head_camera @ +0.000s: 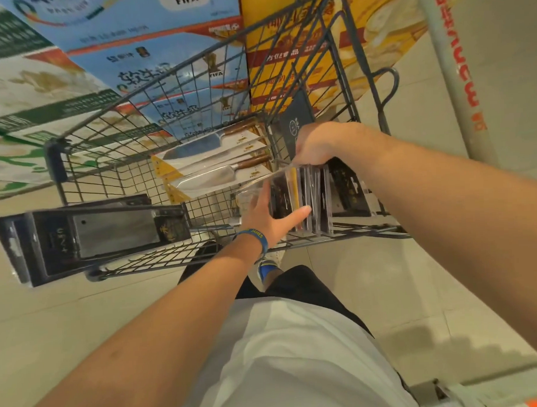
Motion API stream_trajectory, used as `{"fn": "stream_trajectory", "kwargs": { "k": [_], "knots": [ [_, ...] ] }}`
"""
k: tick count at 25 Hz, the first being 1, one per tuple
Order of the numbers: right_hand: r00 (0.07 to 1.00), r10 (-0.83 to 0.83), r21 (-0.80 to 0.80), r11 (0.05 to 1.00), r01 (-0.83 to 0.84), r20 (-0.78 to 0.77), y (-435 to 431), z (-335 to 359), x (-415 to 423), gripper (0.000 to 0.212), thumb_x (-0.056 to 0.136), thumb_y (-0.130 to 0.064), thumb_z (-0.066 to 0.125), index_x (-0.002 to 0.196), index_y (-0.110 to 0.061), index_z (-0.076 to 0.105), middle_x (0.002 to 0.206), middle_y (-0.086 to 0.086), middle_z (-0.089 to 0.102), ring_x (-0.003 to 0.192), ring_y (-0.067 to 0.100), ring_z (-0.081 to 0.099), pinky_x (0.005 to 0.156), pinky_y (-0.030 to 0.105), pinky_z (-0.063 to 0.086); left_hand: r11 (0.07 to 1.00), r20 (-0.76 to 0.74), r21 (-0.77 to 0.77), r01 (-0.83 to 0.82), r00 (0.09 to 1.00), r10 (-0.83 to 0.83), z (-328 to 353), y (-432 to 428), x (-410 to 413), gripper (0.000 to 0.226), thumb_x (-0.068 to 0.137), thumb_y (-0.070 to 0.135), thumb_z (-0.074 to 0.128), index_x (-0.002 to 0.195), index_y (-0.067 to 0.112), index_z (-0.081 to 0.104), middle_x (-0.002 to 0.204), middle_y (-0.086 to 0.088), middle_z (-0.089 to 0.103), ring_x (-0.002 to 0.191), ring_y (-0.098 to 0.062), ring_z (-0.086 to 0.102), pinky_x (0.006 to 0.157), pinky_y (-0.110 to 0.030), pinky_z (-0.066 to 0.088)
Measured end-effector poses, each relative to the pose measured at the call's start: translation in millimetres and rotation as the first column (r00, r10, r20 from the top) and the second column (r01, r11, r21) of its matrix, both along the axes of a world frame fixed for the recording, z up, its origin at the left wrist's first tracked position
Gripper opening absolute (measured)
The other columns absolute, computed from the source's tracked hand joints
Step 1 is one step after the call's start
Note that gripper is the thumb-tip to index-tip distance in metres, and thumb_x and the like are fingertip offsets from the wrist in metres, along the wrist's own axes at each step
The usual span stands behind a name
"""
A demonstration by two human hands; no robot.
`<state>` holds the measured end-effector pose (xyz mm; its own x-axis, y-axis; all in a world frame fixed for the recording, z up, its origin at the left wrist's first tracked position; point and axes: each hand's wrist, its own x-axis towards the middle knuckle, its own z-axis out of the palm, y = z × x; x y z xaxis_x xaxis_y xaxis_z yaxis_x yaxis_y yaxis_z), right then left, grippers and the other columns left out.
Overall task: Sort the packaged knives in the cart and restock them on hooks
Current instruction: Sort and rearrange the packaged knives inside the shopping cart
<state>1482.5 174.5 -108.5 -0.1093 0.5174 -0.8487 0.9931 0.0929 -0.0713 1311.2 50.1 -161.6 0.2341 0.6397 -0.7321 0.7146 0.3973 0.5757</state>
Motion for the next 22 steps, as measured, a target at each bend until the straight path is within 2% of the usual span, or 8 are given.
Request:
{"fn": "stream_trajectory", "kwargs": {
  "k": [4,7,9,12,15,17,19,22],
  "knots": [
    [0.999,0.035,0.011,0.999,-0.035,0.029,2,0,4,0.041,0.103,-0.04,0.05,0.122,-0.008,0.068,0.106,0.01,0.068,0.095,0.031,0.064,0.083,0.039,0.053,0.998,-0.046,-0.046,-0.034,0.998,0.032,0,-4,3,0.118,0.053,0.096,0.05,0.15,0.049,0.0,0.159,-0.006,0.028,0.137,-0.033,0.04,0.109,-0.046,0.038],
    [0.992,0.116,-0.082,0.99,-0.112,0.051,2,-1,10,0.042,0.104,-0.041,0.049,0.122,-0.01,0.069,0.109,0.009,0.069,0.098,0.029,0.065,0.092,0.042,0.054,0.997,-0.038,-0.078,-0.025,0.999,0.022,0,-3,2,0.094,0.068,0.09,0.041,0.148,0.05,0.012,0.149,-0.004,0.044,0.121,-0.034,0.055,0.101,-0.047,0.047],
    [0.992,0.116,-0.093,0.99,-0.11,0.057,2,-2,10,0.047,0.105,-0.045,0.044,0.119,-0.008,0.069,0.105,0.009,0.067,0.093,0.027,0.063,0.088,0.041,0.051,0.997,-0.079,-0.061,0.043,0.996,-0.048,-3,-2,1,0.078,0.082,0.08,0.037,0.15,0.046,0.017,0.15,-0.004,0.041,0.126,-0.034,0.05,0.102,-0.043,0.044],
    [0.997,-0.071,0.029,0.997,0.07,0.031,7,-5,5,0.057,0.108,-0.049,0.032,0.133,-0.005,0.059,0.123,0.013,0.062,0.098,0.028,0.057,0.083,0.037,0.044,0.995,-0.113,0.033,0.09,0.99,-0.085,-1,2,-3,0.072,0.092,0.069,0.036,0.153,0.033,0.024,0.158,-0.001,0.028,0.14,-0.028,0.035,0.108,-0.041,0.035],
    [0.984,-0.152,0.072,0.985,0.159,-0.095,14,-13,-12,0.068,0.104,-0.06,0.029,0.142,-0.01,0.055,0.142,0.011,0.056,0.12,0.033,0.056,0.097,0.04,0.046,0.973,-0.111,0.077,0.217,0.972,-0.208,2,1,-11,0.057,0.099,0.057,0.034,0.143,0.021,0.042,0.129,-0.007,0.06,0.115,-0.028,0.058,0.089,-0.032,0.046],
    [0.992,-0.031,-0.029,0.999,0.027,-0.122,12,-21,-28,0.056,0.101,-0.057,0.045,0.126,-0.012,0.068,0.13,0.009,0.067,0.109,0.031,0.064,0.093,0.042,0.052,0.96,-0.145,0.082,0.267,0.956,-0.253,2,-8,-18,0.045,0.099,0.054,0.035,0.126,0.022,0.052,0.107,-0.007,0.065,0.096,-0.026,0.062,0.077,-0.033,0.049],
    [0.99,0.061,-0.091,0.993,-0.073,-0.13,9,-23,-43,0.039,0.094,-0.047,0.06,0.108,-0.015,0.076,0.115,0.007,0.074,0.091,0.026,0.069,0.081,0.04,0.056,0.99,-0.161,0.042,0.137,0.978,-0.129,1,-12,-24,0.043,0.098,0.055,0.036,0.124,0.023,0.049,0.098,-0.007,0.065,0.091,-0.026,0.063,0.074,-0.032,0.046],
    [0.979,0.114,-0.094,0.987,-0.131,-0.171,12,-18,-51,0.031,0.091,-0.045,0.065,0.107,-0.021,0.079,0.113,0.001,0.074,0.096,0.025,0.068,0.087,0.043,0.056,1.0,-0.196,0.005,-0.003,0.981,0.004,-6,-5,-23,0.058,0.096,0.057,0.034,0.146,0.028,0.028,0.132,-0.018,0.052,0.117,-0.035,0.055,0.088,-0.043,0.049]
  ]
}}
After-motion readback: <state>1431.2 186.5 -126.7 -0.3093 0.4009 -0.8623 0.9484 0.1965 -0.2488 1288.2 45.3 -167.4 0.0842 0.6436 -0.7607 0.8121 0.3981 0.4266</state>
